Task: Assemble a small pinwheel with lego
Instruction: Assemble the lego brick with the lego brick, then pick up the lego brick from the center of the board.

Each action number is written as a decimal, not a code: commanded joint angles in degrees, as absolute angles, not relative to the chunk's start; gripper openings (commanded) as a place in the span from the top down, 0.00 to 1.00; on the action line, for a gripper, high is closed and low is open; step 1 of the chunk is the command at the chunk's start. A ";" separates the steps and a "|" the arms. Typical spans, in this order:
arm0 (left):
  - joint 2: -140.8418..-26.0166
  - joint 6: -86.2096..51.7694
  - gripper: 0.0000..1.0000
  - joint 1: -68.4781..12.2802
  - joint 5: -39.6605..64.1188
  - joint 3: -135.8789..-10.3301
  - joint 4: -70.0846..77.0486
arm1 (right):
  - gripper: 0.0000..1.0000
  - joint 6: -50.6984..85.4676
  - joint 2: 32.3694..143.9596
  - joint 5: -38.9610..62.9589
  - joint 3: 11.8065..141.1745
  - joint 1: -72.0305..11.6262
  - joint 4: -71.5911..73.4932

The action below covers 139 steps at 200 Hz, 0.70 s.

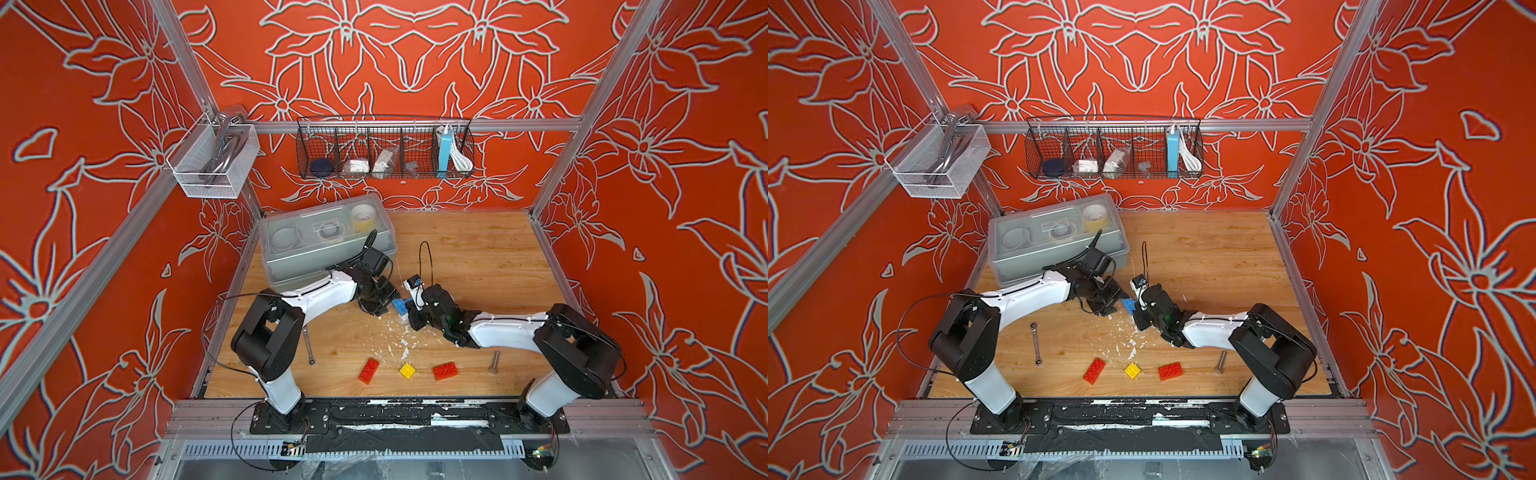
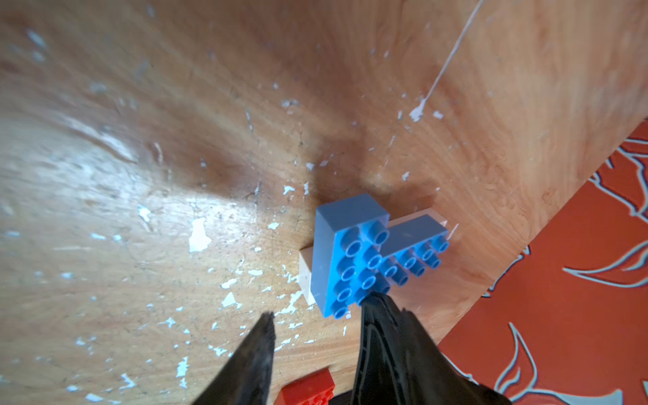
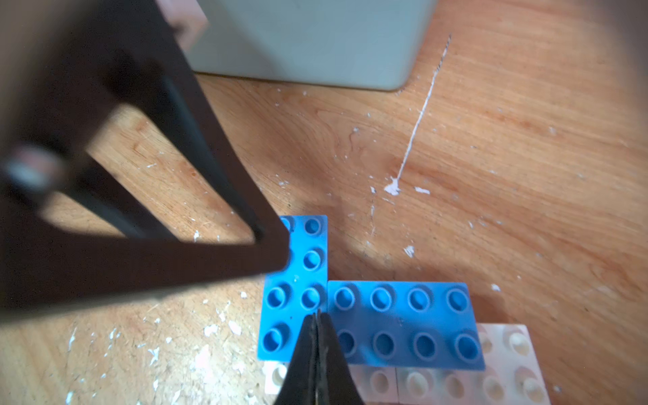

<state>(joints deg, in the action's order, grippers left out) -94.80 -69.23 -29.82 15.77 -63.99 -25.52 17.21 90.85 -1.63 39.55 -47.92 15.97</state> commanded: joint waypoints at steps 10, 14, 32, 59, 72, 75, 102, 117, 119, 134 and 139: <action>-85.04 -51.62 0.48 -28.65 9.05 -64.10 -24.59 | 0.91 18.81 87.79 -0.77 43.95 -47.02 -3.94; -83.76 -49.01 0.48 -28.59 8.81 -64.23 -24.78 | 0.90 18.74 87.36 -0.41 45.19 -47.05 -4.51; -77.09 -37.56 0.45 -28.59 9.76 -63.14 -24.39 | 0.87 18.55 86.17 1.13 49.21 -47.03 -6.41; -66.94 -26.64 0.37 -28.50 16.54 -59.31 -28.99 | 0.84 18.29 84.17 4.60 51.34 -46.89 -7.38; -62.94 -26.88 0.34 -28.84 15.66 -56.32 -33.93 | 0.84 17.41 82.26 6.62 51.12 -46.75 -8.55; -61.83 -26.63 0.34 -29.09 15.71 -55.17 -34.53 | 0.83 17.07 81.74 7.17 50.91 -46.63 -8.70; -48.94 -26.31 0.34 -35.39 9.79 -42.07 -36.19 | 0.65 12.77 76.55 11.78 47.03 -44.76 -9.20; -41.13 -29.59 0.34 -39.90 5.28 -34.52 -35.63 | 0.60 12.36 74.47 15.70 44.70 -41.90 -9.65; -40.19 -30.07 0.34 -40.49 4.77 -33.61 -35.56 | 0.60 12.38 74.30 16.25 44.62 -41.48 -9.95; -34.14 -34.00 0.34 -44.65 1.84 -28.75 -35.31 | 0.60 12.17 73.05 18.99 43.17 -39.25 -10.88; -32.82 -35.53 0.34 -46.00 0.86 -27.60 -35.60 | 0.60 12.06 72.64 19.07 42.65 -39.00 -10.82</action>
<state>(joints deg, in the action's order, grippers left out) -39.62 -31.05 -41.25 7.99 -32.77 -33.85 13.82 74.24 13.30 45.39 -41.63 -7.60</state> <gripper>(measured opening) 0.663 0.397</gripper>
